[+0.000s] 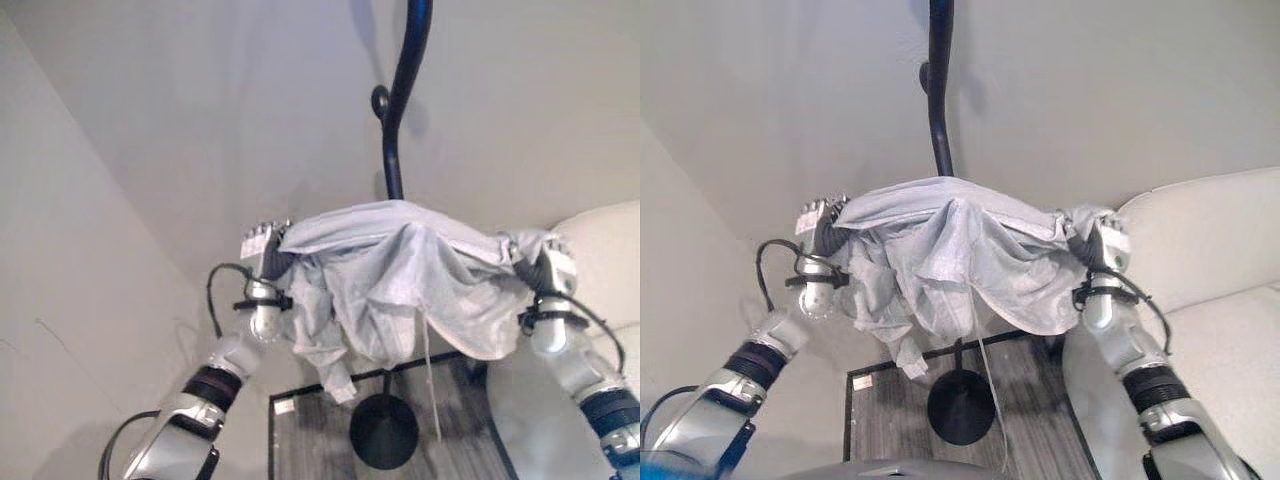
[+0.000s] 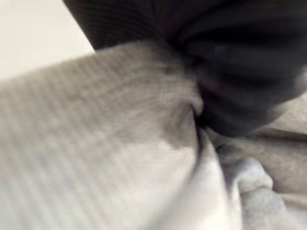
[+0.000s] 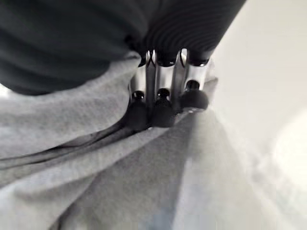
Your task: Hang the clothes on the sofa on the clothes rack.
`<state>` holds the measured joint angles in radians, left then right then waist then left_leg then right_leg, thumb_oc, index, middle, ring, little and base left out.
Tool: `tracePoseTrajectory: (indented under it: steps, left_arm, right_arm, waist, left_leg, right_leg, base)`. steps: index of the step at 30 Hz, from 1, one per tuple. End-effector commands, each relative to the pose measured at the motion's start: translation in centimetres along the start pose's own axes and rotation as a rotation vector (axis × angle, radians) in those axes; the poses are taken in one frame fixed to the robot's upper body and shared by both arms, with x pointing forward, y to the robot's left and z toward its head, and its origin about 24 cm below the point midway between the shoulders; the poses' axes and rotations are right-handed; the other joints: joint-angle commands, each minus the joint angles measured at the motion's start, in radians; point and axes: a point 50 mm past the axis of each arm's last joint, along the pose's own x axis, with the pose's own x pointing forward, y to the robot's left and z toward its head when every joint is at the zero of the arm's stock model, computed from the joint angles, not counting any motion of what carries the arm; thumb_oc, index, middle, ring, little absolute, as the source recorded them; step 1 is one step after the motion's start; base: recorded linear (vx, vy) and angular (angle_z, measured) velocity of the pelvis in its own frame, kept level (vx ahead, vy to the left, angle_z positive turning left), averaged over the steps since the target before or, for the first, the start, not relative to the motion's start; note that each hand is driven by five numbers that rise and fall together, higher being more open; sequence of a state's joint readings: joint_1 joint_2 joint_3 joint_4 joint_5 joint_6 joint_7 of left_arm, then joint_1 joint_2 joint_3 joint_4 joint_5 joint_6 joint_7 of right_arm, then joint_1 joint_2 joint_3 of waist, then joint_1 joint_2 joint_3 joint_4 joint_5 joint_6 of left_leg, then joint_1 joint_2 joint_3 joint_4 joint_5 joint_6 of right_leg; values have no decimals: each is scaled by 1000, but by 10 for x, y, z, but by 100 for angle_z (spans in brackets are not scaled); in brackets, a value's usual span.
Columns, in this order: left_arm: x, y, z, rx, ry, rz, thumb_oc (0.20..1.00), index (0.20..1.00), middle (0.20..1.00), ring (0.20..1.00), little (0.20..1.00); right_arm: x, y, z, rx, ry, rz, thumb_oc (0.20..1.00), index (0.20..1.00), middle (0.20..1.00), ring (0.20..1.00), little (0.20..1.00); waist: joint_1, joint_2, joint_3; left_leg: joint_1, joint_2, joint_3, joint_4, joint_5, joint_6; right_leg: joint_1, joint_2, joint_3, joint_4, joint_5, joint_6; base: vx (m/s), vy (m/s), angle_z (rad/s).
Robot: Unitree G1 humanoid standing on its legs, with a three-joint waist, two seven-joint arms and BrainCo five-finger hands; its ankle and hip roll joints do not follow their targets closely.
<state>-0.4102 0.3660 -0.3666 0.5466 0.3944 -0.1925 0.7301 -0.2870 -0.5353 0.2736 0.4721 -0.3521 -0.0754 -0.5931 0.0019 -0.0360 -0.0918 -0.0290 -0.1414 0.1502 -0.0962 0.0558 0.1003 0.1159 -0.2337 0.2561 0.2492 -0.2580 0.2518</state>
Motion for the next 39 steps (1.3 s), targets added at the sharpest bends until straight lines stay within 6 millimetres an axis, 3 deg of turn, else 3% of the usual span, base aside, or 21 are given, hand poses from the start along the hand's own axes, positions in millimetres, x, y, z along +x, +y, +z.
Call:
tracePoseTrajectory:
  steps: [1,2,4,5,8,9,10,12,15,23,24,25,26,28,29,32,34,35,36,37,39]
  left_arm:
    - [-3,3,-8,-103,103,66,200,200,200,200,200]
    - [-4,3,-9,-103,104,66,200,200,200,200,200]
    - [-16,-12,-3,-202,157,35,555,555,555,555,555]
    - [-20,-19,-1,-256,191,9,1000,1000,1000,1000,1000]
    - [-42,-43,-2,-548,416,-64,1000,1000,1000,1000,1000]
    - [-50,-55,2,-679,481,-136,1000,1000,1000,1000,1000]
    - [-57,-58,0,-749,517,-160,1000,1000,1000,1000,1000]
    - [-81,-75,-12,-812,663,-270,1000,1000,1000,1000,1000]
    - [-101,-85,-24,-865,806,-299,1000,1000,1000,1000,1000]
    - [-129,-80,-62,-781,1016,-259,1000,1000,1000,1000,1000]
    - [-141,-67,-86,-736,1104,-199,1000,1000,1000,1000,1000]
    - [-141,-67,-86,-736,1104,-199,1000,1000,1000,1000,1000]
    - [-155,-55,-104,-677,1160,-172,1000,1000,1000,1000,1000]
    - [-163,-48,-113,-659,1197,-152,1000,1000,1000,1000,1000]
    - [-182,-38,-128,-624,1286,-131,1000,1000,1000,1000,1000]
    - [-201,-31,-138,-613,1371,-116,1000,1000,1000,1000,1000]
    - [-224,-25,-145,-586,1451,-132,1000,1000,1000,1000,1000]
    - [-244,-21,-147,-566,1519,-152,1000,1000,1000,1000,1000]
    - [-244,-21,-147,-567,1518,-152,1000,1000,1000,1000,1000]
    - [-259,-22,-145,-552,1556,-195,1000,1000,1000,1000,1000]
    - [-269,-26,-141,-564,1579,-215,1000,1000,1000,1000,1000]
  right_arm:
    - [0,9,3,65,29,4,200,200,200,200,200]
    - [-1,9,3,66,29,5,200,200,200,200,200]
    - [-12,31,11,139,49,68,200,200,200,200,200]
    - [-16,39,15,170,59,97,200,200,200,200,200]
    - [-38,72,30,347,124,251,200,200,200,200,200]
    - [-51,90,40,440,154,360,793,793,793,793,793]
    - [-59,99,45,496,177,425,1000,1000,1000,1000,1000]
    - [-81,120,47,688,309,562,1000,1000,1000,1000,1000]
    - [-96,132,41,801,443,613,1000,1000,1000,1000,1000]
    - [-115,132,0,797,664,557,1000,1000,1000,1000,1000]
    - [-126,123,-28,772,772,481,1000,1000,1000,1000,1000]
    - [-126,123,-28,772,771,481,1000,1000,1000,1000,1000]
    - [-137,115,-49,786,862,412,1000,1000,1000,1000,1000]
    - [-143,110,-60,819,927,357,1000,1000,1000,1000,1000]
    - [-160,104,-81,915,1075,239,1000,1000,1000,1000,1000]
    - [-180,102,-97,1064,1243,93,1000,1000,1000,1000,1000]
    - [-207,103,-109,1199,1416,-54,1000,1000,1000,1000,1000]
    - [-231,102,-116,1280,1543,-188,1000,1000,1000,1000,1000]
    - [-231,102,-116,1280,1543,-188,1000,1000,1000,1000,1000]
    - [-252,100,-121,1327,1643,-301,1000,1000,1000,1000,1000]
    - [-266,97,-124,1358,1708,-408,1000,1000,1000,1000,1000]
  waist:
    - [23,-11,8]
    - [23,-11,6]
    - [23,-16,11]
    - [27,-14,10]
    - [29,-8,18]
    - [31,-5,21]
    - [30,-6,26]
    - [32,-7,27]
    - [34,-5,29]
    - [33,-1,24]
    - [29,2,21]
    - [29,2,22]
    - [24,1,22]
    - [24,2,19]
    - [18,2,18]
    - [17,4,15]
    - [17,6,13]
    - [15,6,11]
    - [16,6,10]
    - [12,6,8]
    - [8,8,5]
  left_leg:
    - [-61,93,16,23,7,-125]
    - [-62,93,15,23,7,-125]
    - [-59,94,11,24,6,-124]
    - [-63,98,12,23,11,-124]
    - [-68,102,11,24,16,-123]
    - [-73,104,10,24,18,-122]
    - [-71,101,9,24,17,-123]
    - [-68,103,12,21,17,-124]
    - [-64,101,13,16,17,-125]
    - [-58,104,18,9,15,-130]
    - [-54,106,19,9,12,-131]
    - [-54,106,19,9,12,-131]
    - [-49,104,18,9,9,-133]
    - [-50,106,20,9,9,-134]
    - [-45,103,19,9,5,-135]
    - [-46,104,21,9,3,-136]
    - [-45,102,21,9,1,-137]
    - [-43,100,19,9,-1,-138]
    - [-44,101,20,9,-1,-138]
    - [-43,99,19,9,-3,-138]
    - [-47,99,20,9,-4,-137]
  right_leg:
    - [44,-62,11,-138,598,-24]
    - [43,-62,11,-138,598,-24]
    - [50,-62,6,-143,598,-24]
    - [43,-57,11,-142,603,-24]
    - [37,-49,12,-139,608,-27]
    - [34,-47,13,-137,609,-29]
    - [39,-48,9,-138,611,-30]
    - [36,-46,8,-137,622,-29]
    - [34,-47,6,-136,633,-31]
    - [18,-45,4,-133,639,-32]
    - [16,-45,1,-133,640,-31]
    - [16,-45,1,-133,640,-31]
    - [23,-49,-3,-136,639,-29]
    - [19,-48,-1,-136,642,-29]
    - [23,-52,-6,-137,642,-28]
    - [21,-53,-7,-138,645,-28]
    - [20,-54,-8,-139,650,-28]
    - [24,-58,-12,-140,657,-27]
    - [22,-57,-11,-140,658,-27]
    - [24,-58,-12,-141,662,-27]
    - [20,-57,-9,-141,669,-27]
  base:
    - [-24,-45,-1]
    - [-32,-49,-1]
    - [-30,-40,0]
    - [-49,-36,1]
    - [-71,-23,4]
    - [-85,-12,6]
    - [-72,-9,4]
    - [-44,-4,5]
    - [-12,0,2]
    - [0,0,0]
    - [0,0,0]
    - [35,-14,-2]
    - [0,0,0]
    - [11,-5,-2]
    - [0,0,0]
    - [0,0,0]
    - [17,-5,-1]
    - [0,0,0]
    - [30,-10,-1]
    - [0,0,0]
    - [0,0,0]
